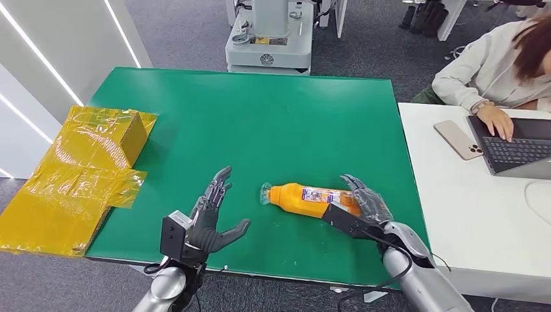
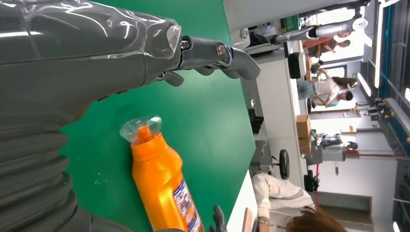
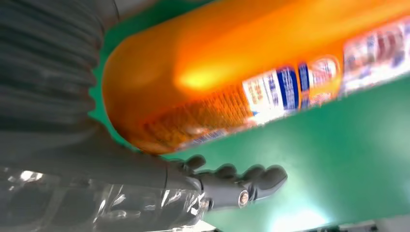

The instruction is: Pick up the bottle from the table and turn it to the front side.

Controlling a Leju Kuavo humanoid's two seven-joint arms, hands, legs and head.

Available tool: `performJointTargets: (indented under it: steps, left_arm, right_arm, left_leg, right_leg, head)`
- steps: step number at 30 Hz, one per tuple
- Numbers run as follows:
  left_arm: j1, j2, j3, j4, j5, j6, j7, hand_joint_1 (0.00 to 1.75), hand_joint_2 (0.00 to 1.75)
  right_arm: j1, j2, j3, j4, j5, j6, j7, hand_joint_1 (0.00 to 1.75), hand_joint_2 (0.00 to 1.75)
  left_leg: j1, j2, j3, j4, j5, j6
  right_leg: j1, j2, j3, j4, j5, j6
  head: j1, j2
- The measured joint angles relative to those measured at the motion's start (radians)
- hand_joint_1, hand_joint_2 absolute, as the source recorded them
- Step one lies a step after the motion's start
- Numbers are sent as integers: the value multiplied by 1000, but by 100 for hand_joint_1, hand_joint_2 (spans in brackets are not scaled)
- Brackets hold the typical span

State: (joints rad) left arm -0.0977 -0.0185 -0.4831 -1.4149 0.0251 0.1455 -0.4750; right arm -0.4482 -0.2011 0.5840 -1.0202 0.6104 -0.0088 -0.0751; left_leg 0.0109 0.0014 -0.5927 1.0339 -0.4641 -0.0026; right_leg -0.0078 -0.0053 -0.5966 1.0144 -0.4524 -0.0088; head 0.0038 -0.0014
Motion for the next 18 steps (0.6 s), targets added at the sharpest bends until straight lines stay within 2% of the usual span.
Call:
performJointTargets:
  steps: [9, 10, 11, 12, 14, 15, 16, 18]
  left_arm:
    - [-12, 0, 0, 22, -30, -13, 15, 0, 175]
    - [-14, 0, 0, 25, -29, -15, 15, 0, 175]
    - [-17, 0, 0, 29, -27, -18, 16, 0, 175]
    - [-19, 0, 0, 32, -24, -22, 18, 0, 175]
    - [-23, 0, 0, 39, -17, -28, 21, 0, 175]
    - [-25, -1, 0, 41, -13, -30, 23, 0, 175]
    - [-26, -2, 0, 43, -9, -31, 26, 0, 175]
    - [-28, -4, 0, 45, -2, -33, 31, 0, 175]
  right_arm:
    - [-86, -15, 109, 95, 11, 34, 2, 0, 175]
    - [-94, -16, 117, 102, 11, 37, 1, 6, 175]
    - [-101, -17, 125, 108, 10, 40, 1, 19, 175]
    - [-108, -17, 132, 113, 9, 42, 1, 43, 175]
    - [-122, -17, 146, 122, 10, 51, 1, 106, 175]
    - [-130, -17, 153, 127, 11, 56, 2, 130, 175]
    - [-137, -17, 160, 131, 11, 63, 3, 147, 175]
    - [-152, -18, 173, 138, 13, 76, 6, 161, 175]
  left_leg:
    - [0, 0, 0, 0, 0, 0]
    - [0, 0, 0, 0, 0, 0]
    - [0, 0, 0, 0, 0, 0]
    - [0, 0, 0, 0, 0, 0]
    - [0, 0, 0, 0, 0, 0]
    - [0, 0, 0, 0, 0, 0]
    - [0, 0, 0, 0, 0, 0]
    - [0, 0, 0, 0, 0, 0]
  right_leg:
    - [0, 0, 0, 0, 0, 0]
    - [0, 0, 0, 0, 0, 0]
    - [0, 0, 0, 0, 0, 0]
    - [0, 0, 0, 0, 0, 0]
    - [0, 0, 0, 0, 0, 0]
    - [0, 0, 0, 0, 0, 0]
    - [0, 0, 0, 0, 0, 0]
    - [0, 0, 0, 0, 0, 0]
  head:
    - [0, 0]
    - [0, 0]
    - [0, 0]
    - [0, 0]
    - [0, 0]
    - [0, 0]
    - [0, 0]
    - [0, 0]
